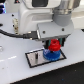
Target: Insert the blue gear onto the right peg, followed by the red gear
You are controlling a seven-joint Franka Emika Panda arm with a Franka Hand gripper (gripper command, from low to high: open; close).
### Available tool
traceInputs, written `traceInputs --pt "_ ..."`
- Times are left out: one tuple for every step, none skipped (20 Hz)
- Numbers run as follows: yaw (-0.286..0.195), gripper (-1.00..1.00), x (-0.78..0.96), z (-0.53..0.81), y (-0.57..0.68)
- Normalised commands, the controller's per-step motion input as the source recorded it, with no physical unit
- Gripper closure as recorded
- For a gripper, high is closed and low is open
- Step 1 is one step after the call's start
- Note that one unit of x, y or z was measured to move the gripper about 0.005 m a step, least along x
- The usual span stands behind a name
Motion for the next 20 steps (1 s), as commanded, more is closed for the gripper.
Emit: traceInputs --pt "0.0 1.0 0.11 0.16 -0.09" --pt "0.0 1.0 0.15 0.17 -0.04" --pt "0.0 1.0 0.11 0.1 -0.04" --pt "0.0 1.0 0.04 0.0 -0.21" --pt "0.0 1.0 0.13 -0.02 -0.18" --pt "0.0 1.0 0.07 0.18 -0.09" --pt "0.0 1.0 0.12 0.1 -0.07" --pt "0.0 1.0 0.23 0.14 -0.06" --pt "0.0 1.0 0.04 0.29 -0.03" --pt "0.0 1.0 0.08 0.04 -0.22" --pt "0.0 1.0 0.15 0.15 -0.08" --pt "0.0 1.0 0.15 -0.1 -0.11" --pt "0.0 1.0 0.21 0.09 -0.11" --pt "0.0 1.0 0.09 0.02 -0.1" --pt "0.0 1.0 0.13 -0.08 -0.08" --pt "0.0 1.0 0.12 -0.14 -0.1" --pt "0.0 1.0 0.16 -0.04 -0.07" --pt "0.0 1.0 0.18 0.0 -0.13" --pt "0.0 1.0 0.09 0.4 -0.23" --pt "0.0 1.0 0.01 -0.2 -0.41"
